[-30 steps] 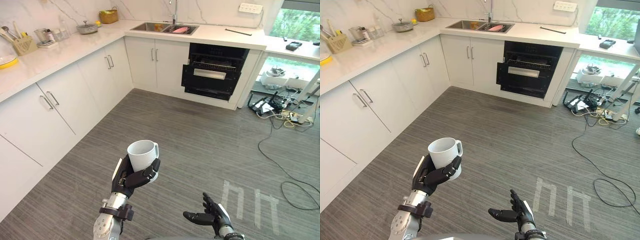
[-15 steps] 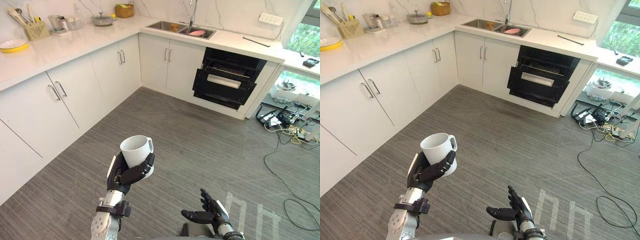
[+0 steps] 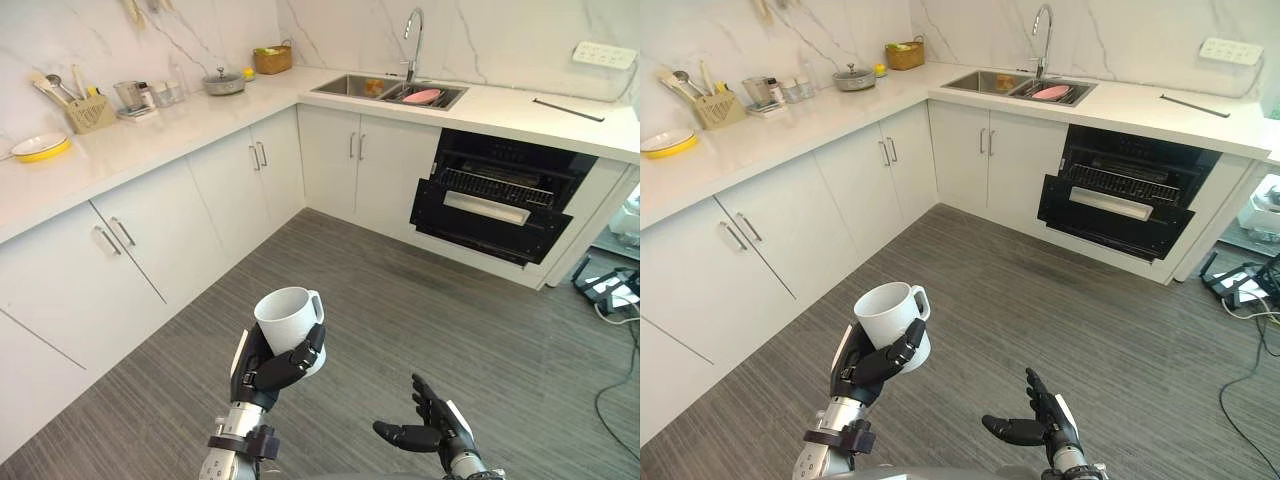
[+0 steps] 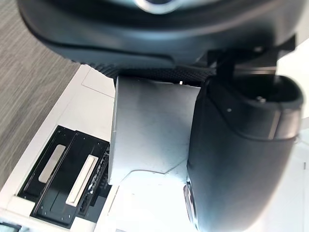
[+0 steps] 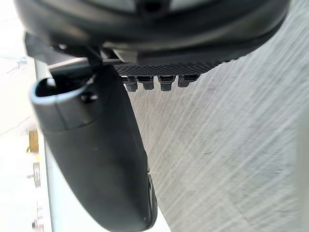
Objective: Walk over to the sink, pick up the cup, carry it to the dishwasher, place the cup inside the dishwasher, then close the dishwasher door
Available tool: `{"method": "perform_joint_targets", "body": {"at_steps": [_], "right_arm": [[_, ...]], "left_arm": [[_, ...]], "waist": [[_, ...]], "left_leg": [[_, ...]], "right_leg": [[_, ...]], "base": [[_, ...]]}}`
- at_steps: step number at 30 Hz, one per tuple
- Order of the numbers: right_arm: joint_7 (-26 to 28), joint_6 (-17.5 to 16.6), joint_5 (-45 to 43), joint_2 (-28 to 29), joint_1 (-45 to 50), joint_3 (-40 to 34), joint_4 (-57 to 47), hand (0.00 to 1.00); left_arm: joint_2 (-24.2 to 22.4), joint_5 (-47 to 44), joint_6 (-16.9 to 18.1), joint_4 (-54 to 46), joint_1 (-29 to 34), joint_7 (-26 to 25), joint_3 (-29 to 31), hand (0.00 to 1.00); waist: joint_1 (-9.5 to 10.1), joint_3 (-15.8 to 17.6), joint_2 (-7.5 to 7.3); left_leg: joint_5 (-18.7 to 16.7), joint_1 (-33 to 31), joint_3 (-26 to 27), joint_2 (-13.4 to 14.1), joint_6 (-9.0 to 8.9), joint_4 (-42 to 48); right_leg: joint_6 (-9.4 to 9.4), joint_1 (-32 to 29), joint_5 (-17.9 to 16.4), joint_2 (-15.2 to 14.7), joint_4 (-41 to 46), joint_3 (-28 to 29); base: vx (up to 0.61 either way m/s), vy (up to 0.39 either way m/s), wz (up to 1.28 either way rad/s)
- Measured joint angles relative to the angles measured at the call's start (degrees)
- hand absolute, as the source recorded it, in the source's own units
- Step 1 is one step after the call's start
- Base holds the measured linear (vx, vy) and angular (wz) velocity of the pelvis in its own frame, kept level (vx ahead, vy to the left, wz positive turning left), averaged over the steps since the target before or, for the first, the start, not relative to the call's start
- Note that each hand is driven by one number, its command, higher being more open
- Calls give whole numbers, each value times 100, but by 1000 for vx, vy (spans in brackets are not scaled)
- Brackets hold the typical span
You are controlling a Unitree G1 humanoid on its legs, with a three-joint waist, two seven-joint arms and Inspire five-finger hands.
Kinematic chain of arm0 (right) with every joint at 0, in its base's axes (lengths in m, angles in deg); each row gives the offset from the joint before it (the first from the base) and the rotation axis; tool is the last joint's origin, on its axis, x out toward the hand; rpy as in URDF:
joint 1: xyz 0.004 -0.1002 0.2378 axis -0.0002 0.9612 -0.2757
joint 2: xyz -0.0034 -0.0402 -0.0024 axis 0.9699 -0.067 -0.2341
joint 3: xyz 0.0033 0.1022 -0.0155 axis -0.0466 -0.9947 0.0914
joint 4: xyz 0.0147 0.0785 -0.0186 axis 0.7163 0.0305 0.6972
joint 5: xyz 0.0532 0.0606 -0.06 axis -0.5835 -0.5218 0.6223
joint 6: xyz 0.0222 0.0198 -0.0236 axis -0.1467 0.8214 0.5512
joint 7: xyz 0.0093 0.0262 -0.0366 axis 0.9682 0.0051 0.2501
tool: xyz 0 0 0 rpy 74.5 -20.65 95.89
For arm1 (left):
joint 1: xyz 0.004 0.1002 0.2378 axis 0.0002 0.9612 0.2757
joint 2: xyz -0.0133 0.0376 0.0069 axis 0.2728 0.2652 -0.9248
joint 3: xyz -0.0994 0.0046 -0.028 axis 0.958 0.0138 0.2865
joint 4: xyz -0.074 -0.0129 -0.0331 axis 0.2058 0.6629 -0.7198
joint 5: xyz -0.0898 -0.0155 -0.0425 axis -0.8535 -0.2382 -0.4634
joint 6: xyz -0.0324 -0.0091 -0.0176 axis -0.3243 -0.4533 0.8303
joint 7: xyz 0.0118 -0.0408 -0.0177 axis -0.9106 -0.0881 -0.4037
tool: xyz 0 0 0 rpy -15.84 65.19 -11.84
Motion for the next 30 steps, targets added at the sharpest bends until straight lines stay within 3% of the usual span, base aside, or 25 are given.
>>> {"method": "perform_joint_targets", "body": {"at_steps": [1,2,3,4,5,6,7,8,9,11,12,13,14,15,17,19,21,22,23,25,26,27,28,29,30], "right_arm": [[-12,6,-14,0,-34,0,13,100],[-64,18,-17,1,-80,-1,17,100],[-115,18,-17,-17,-116,4,20,100],[-126,18,-17,-28,-126,5,27,100],[-132,16,-16,-79,-172,14,127,100],[-132,15,-13,-107,-186,76,218,100],[-139,16,-10,-89,-202,117,311,100],[-155,44,-10,-60,-283,191,442,100],[-163,76,-27,-35,-286,218,484,100],[-162,123,-26,54,-198,210,481,100],[-162,166,-23,103,-144,210,488,100],[-161,177,-18,132,-94,219,530,100],[-161,177,-16,149,-84,222,537,100],[-154,175,-8,204,-19,242,536,100],[-148,168,-6,236,30,280,526,100],[-138,87,-6,249,67,270,307,100],[-121,37,-10,246,51,254,302,100],[-117,32,-11,248,53,239,323,100],[-112,33,-11,251,69,227,336,100],[-98,28,-10,259,83,234,327,100],[-67,51,-17,198,62,205,337,100],[6,42,-16,36,63,215,120,100],[5,41,-16,13,57,219,42,100],[-22,44,-19,21,-17,212,-29,100],[-49,70,-19,25,-34,223,-152,100]], "left_arm": [[3,-6,-5,-13,-37,-3,20,0],[29,-4,-31,-52,-125,-5,26,0],[28,-2,-82,-139,-172,-17,22,0],[27,-1,-119,-207,-173,-23,16,0],[37,0,-133,-329,-167,-41,12,0],[50,-2,-135,-431,-162,-97,14,0],[81,-10,-135,-450,-165,-114,30,0],[69,-16,-176,-443,-168,-144,107,0],[98,4,-276,-422,-178,-242,146,0],[190,6,-343,-443,-181,-305,148,0],[249,5,-405,-447,-170,-342,142,0],[259,11,-471,-440,-142,-371,126,0],[262,8,-482,-433,-129,-390,140,0],[262,4,-481,-436,-97,-398,172,0],[263,6,-478,-498,-105,-398,160,0],[372,18,-460,-678,-274,-395,98,0],[416,64,-476,-657,-395,-394,86,0],[451,125,-494,-621,-486,-387,83,0],[477,128,-495,-598,-526,-375,66,0],[513,129,-457,-588,-359,-360,99,0],[431,155,-419,-406,-322,-336,71,0],[325,172,-405,-359,-179,-355,60,0],[303,172,-390,-353,-128,-357,41,0],[262,177,-370,-299,-126,-358,-47,0],[171,218,-364,-290,-107,-357,-136,0]], "waist": [[33,22,-36],[117,92,-151],[190,124,-201],[231,128,-191],[291,136,-178],[365,121,-153],[417,86,-174],[425,57,-284],[336,32,-361],[266,1,-644],[261,-8,-762],[241,11,-742],[252,38,-704],[250,80,-567],[201,54,-459],[18,24,-393],[-95,34,-387],[-130,45,-390],[-126,52,-404],[-127,50,-512],[-135,53,-414],[-118,41,-215],[-117,78,-178],[-125,203,-85],[-93,272,29]], "left_leg": [[20,-85,44,-136,-3,-328],[177,-253,42,-457,-9,-1031],[638,-485,-9,-635,-110,-1757],[885,-593,-47,-648,-143,-2072],[1360,-768,-144,-638,-227,-2569],[1591,-871,-145,-508,-219,-2705],[1870,-914,-100,-481,-120,-2367],[1870,-999,-22,-493,67,-1834],[1422,-1068,39,-543,311,-1288],[902,-914,153,-838,461,-976],[621,-711,207,-1033,516,-900],[397,-378,208,-1128,530,-949],[312,-149,203,-1147,528,-1029],[275,478,168,-1209,538,-1506],[335,1051,107,-1222,528,-2112],[414,1708,-68,-1250,509,-2790],[373,1926,-228,-1260,438,-2933],[326,2108,-347,-1263,355,-3026],[227,2353,-468,-1293,199,-3117],[-19,2797,-556,-1436,-62,-3090],[-112,2912,-570,-1336,-104,-2999],[-111,2856,-532,-1196,-106,-2660],[-111,2726,-505,-1118,-106,-2319],[-79,2431,-464,-871,-155,-1365],[235,2012,-412,-545,-235,-123]], "right_leg": [[7,128,4,-66,-105,36],[16,367,9,-231,-326,109],[22,509,12,-326,-417,220],[28,568,8,-333,-437,290],[190,719,-86,-324,-446,449],[376,914,-332,-300,-411,642],[405,999,-523,-338,-334,733],[469,1012,-688,-491,-44,832],[475,838,-712,-662,715,879],[745,221,-402,-1148,2290,996],[819,-110,241,-1435,3175,1023],[821,-339,600,-1579,3830,986],[746,-459,454,-1566,4082,926],[691,-730,17,-1400,4309,708],[637,-1136,-349,-1084,4153,436],[513,-2017,-519,-649,2892,-47],[484,-2245,-354,-493,2080,-110],[438,-2314,-28,-380,1372,-105],[327,-2369,533,-250,577,-110],[-353,-2372,1836,-215,340,-67],[-228,-2423,1840,-190,719,-48],[-204,-2418,1484,-142,949,-105],[-197,-2401,1350,-115,1026,-110],[-211,-2207,1145,-33,1047,-158],[-277,-1942,944,159,1025,-186]], "base": [[623,37,-20],[486,77,-28],[474,93,-30],[465,152,-37],[478,230,-54],[488,269,-68],[505,304,-74],[520,325,-48],[659,401,-22],[575,338,4],[584,315,-3],[678,359,-8],[667,328,-18],[530,244,-14],[482,189,0],[509,141,36],[399,45,47],[524,12,60],[660,-12,66],[678,-65,52],[611,-107,31],[555,-135,18],[527,-146,10],[597,-163,0],[491,-130,-19]]}}
